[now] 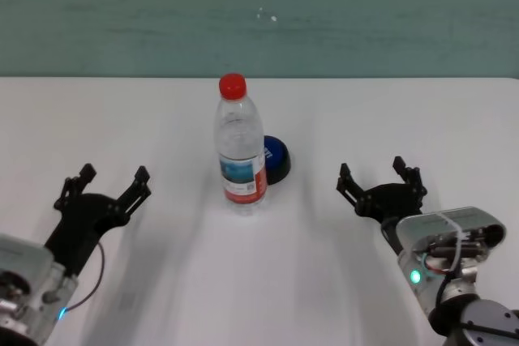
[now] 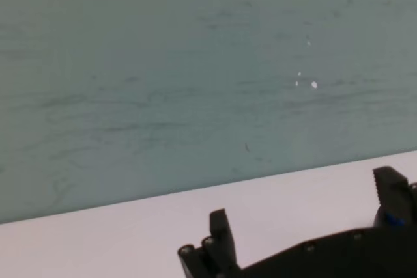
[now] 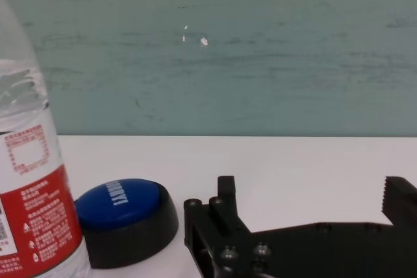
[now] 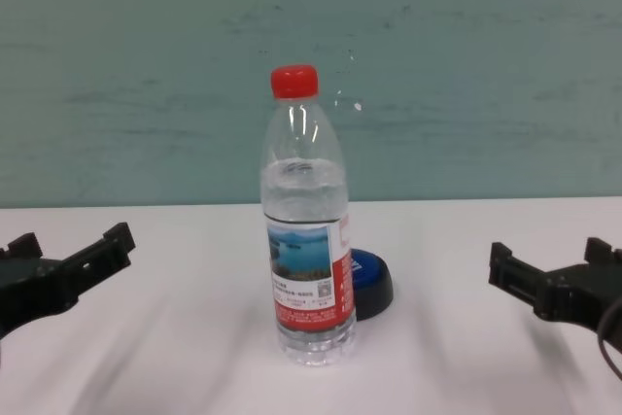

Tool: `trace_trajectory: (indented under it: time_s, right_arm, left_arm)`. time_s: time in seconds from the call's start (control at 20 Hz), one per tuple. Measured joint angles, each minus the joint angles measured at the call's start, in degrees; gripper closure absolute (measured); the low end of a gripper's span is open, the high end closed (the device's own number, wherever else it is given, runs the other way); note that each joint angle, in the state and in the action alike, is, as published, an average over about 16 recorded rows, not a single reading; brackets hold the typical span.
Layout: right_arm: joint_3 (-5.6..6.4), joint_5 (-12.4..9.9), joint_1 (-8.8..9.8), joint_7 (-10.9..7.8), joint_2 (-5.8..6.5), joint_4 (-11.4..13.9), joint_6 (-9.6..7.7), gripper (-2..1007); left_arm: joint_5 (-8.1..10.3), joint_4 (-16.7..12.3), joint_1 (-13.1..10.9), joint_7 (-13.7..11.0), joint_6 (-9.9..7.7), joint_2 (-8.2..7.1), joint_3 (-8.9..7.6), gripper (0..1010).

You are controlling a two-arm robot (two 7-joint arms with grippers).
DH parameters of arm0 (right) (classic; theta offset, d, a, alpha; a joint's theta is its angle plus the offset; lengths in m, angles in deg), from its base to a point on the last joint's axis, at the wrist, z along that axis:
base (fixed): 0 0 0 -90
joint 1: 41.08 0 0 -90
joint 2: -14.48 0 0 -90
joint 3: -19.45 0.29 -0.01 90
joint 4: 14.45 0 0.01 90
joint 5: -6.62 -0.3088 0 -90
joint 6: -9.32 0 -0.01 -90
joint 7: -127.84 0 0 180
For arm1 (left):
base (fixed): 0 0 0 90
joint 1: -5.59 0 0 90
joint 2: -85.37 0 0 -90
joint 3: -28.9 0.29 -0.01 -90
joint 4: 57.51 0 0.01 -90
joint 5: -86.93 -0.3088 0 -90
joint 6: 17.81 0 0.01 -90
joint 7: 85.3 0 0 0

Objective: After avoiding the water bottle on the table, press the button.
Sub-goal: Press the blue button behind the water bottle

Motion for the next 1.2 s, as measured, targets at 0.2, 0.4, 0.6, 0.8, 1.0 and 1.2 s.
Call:
trace_trajectory:
  time_s: [0.2, 0.4, 0.6, 0.8, 1.0, 1.2]
  right_arm:
    - [0.0, 0.0, 0.0, 0.0, 0.0, 0.0, 0.0, 1]
    - [0.0, 0.0, 0.0, 0.0, 0.0, 0.0, 0.0, 1]
    - [0.0, 0.0, 0.0, 0.0, 0.0, 0.0, 0.0, 1]
    - [0.0, 0.0, 0.0, 0.0, 0.0, 0.0, 0.0, 1]
    - [0.0, 0.0, 0.0, 0.0, 0.0, 0.0, 0.0, 1]
    - [0.0, 0.0, 0.0, 0.0, 0.0, 0.0, 0.0, 1]
  left_arm:
    - [0.52, -1.31, -1.29, -0.75, 0.39, -0.6, -0.1, 0]
    - [1.03, -2.5, -2.54, -1.37, 0.71, -1.2, -0.1, 0]
    - [1.28, -3.33, -3.56, -1.8, 1.03, -1.72, 0.08, 0]
    - [1.37, -3.92, -4.29, -2.07, 1.41, -2.09, 0.41, 0]
    - [1.25, -4.29, -4.79, -2.21, 1.79, -2.32, 0.86, 0]
    - [1.0, -4.59, -5.14, -2.29, 2.07, -2.47, 1.38, 0]
